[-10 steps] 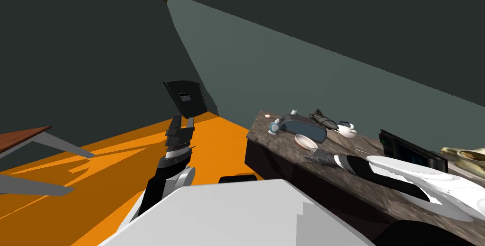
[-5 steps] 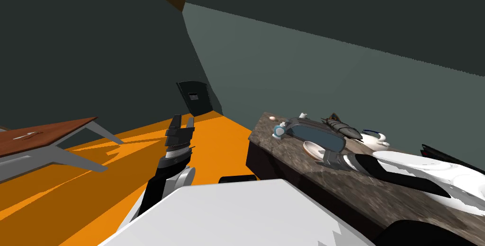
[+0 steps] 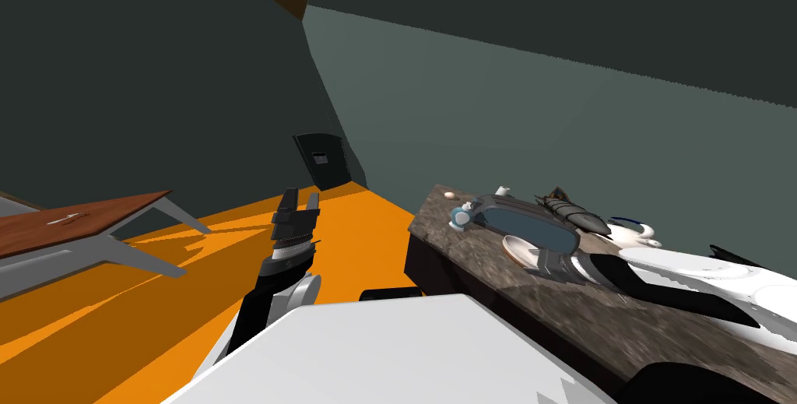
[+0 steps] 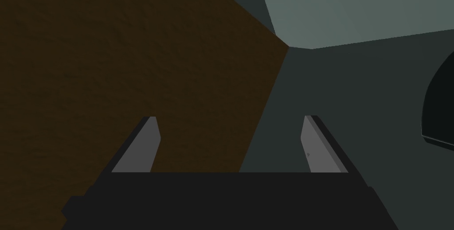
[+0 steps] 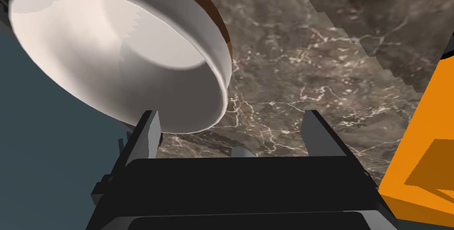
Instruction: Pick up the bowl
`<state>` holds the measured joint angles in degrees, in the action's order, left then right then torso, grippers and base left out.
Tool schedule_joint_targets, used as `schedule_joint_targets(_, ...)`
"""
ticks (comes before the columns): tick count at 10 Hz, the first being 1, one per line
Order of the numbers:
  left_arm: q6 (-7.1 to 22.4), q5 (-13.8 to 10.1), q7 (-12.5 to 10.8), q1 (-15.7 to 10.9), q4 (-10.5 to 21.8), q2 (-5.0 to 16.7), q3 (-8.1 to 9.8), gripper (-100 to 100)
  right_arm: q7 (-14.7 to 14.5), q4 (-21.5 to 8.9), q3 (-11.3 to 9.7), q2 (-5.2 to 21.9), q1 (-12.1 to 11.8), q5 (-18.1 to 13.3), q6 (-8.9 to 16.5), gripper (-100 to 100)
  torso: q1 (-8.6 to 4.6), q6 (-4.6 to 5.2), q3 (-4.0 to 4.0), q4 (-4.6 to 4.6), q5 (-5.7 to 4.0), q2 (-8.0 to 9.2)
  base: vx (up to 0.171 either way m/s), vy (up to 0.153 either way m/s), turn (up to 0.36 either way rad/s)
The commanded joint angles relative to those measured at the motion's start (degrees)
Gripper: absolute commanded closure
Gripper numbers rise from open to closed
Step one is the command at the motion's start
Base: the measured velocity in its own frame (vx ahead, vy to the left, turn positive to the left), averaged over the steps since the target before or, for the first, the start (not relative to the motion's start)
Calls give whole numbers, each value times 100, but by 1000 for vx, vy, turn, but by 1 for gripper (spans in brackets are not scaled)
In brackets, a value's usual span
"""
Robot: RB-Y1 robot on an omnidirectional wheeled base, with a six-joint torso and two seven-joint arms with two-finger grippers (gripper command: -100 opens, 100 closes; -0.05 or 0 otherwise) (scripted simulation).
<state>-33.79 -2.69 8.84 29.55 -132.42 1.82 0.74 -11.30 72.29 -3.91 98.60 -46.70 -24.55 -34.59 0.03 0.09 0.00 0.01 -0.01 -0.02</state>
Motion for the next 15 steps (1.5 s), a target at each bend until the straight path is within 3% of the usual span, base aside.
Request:
schedule_joint_targets(1,0,0,0,0,0,0,0,0,-6,-221,21,-204,172,-254,-187,-100,0,0,0,0,0,0,34,27,15)
schedule_joint_targets(9,0,0,0,0,0,0,0,0,-81,-1411,274,-1309,941,-1571,-1153,-100,12,-1,-7,-3,3,-11,50,36,15)
schedule_joint_targets(10,0,0,0,0,0,0,0,0,-69,-1360,210,-1224,956,-1485,-1085,-100,12,-1,-7,-3,4,-10,18,16,0)
schedule_joint_targets(11,0,0,0,0,0,0,0,0,-66,-1381,210,-1236,969,-1505,-1119,100,7,-1,-3,-2,4,-4,0,0,0)
schedule_joint_targets(15,0,0,0,0,0,0,0,0,-61,-1385,219,-1229,972,-1499,-1109,100,-3,-2,1,-2,-9,6,0,0,0)
